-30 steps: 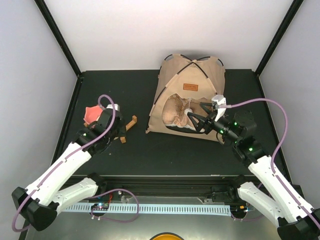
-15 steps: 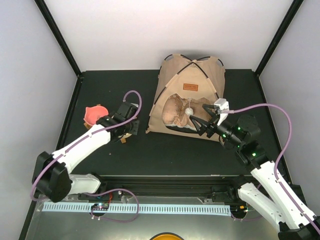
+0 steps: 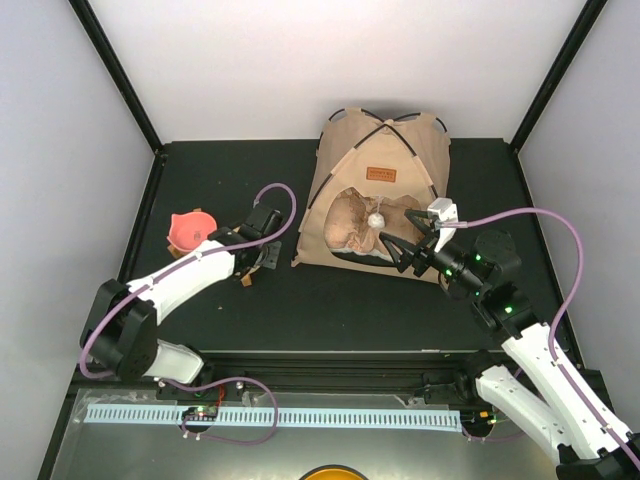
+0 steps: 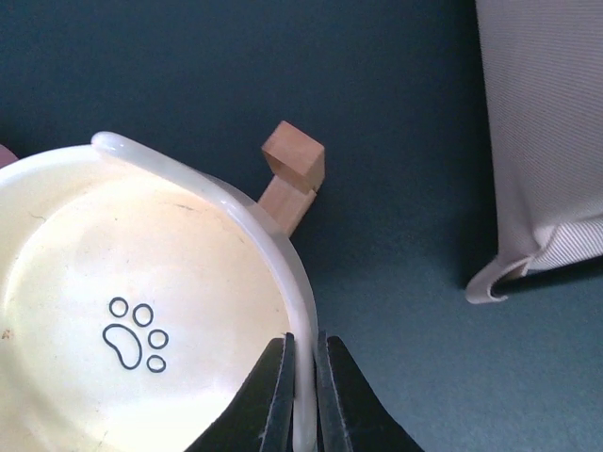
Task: Set up the pet tent
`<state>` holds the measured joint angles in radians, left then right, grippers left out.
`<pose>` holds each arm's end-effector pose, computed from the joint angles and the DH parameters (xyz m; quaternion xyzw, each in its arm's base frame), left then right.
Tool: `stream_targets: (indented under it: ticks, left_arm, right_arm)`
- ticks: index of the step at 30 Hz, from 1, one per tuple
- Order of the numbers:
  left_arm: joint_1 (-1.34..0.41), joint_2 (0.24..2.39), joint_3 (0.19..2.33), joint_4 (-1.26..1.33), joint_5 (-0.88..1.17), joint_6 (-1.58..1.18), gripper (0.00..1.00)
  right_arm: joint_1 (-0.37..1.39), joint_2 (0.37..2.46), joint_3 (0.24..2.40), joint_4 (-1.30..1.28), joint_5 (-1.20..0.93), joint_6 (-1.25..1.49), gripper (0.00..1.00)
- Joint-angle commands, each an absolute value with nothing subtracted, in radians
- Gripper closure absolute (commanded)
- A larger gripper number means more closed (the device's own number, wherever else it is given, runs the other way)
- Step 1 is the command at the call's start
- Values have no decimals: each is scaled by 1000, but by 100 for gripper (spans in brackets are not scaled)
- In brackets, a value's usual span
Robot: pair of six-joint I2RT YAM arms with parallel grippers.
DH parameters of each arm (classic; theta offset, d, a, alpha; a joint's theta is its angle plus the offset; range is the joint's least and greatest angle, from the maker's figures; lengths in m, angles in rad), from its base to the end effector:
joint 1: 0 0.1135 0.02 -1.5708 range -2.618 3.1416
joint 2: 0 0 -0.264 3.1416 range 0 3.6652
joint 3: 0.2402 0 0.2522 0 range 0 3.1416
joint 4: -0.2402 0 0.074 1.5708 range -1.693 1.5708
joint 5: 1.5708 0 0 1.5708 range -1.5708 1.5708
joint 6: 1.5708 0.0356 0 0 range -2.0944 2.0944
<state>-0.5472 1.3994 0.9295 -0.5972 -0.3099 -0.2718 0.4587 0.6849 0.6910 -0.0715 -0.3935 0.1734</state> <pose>0.2385 -0.1326 0.2217 0.0933 0.9531 0.0391 0.2854 0.1435 0.0861 0.3350 -0.2340 0.6895 0.3440 0.5929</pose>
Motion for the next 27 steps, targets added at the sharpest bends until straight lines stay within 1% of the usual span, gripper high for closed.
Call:
stream_targets:
  ticks: [1,14,20,23,24,25,26,27]
  left_arm:
    - [-522,1415,997,-516,-391,-263,98]
    - [-492,1480,987,-406,-253,-279,98]
    - [-492,1539,1023,-524,-331,-374,98]
    - [-492,1534,1011,-552,-349,-423,98]
    - [-492,1526,1000,-548,-349,-434,90]
    - [-492,1516,995,-553,-349,-439,64]
    - [-491,1503,995,-564,-347,-442,25]
    - [-493,1488,1007,-588,-344,-446,5]
  right_arm:
    - [464,673,682,-73,-395,163,13]
    - [465,663,674,-76,-407,154,13]
    - [465,670,672,-82,-390,150,13]
    - [465,676,669,-84,-374,149,12]
    - [465,678,669,-84,-370,150,12]
    - [465,679,668,-85,-367,151,12]
    - [465,681,669,-86,-365,151,12]
    - [465,682,670,-88,-361,151,12]
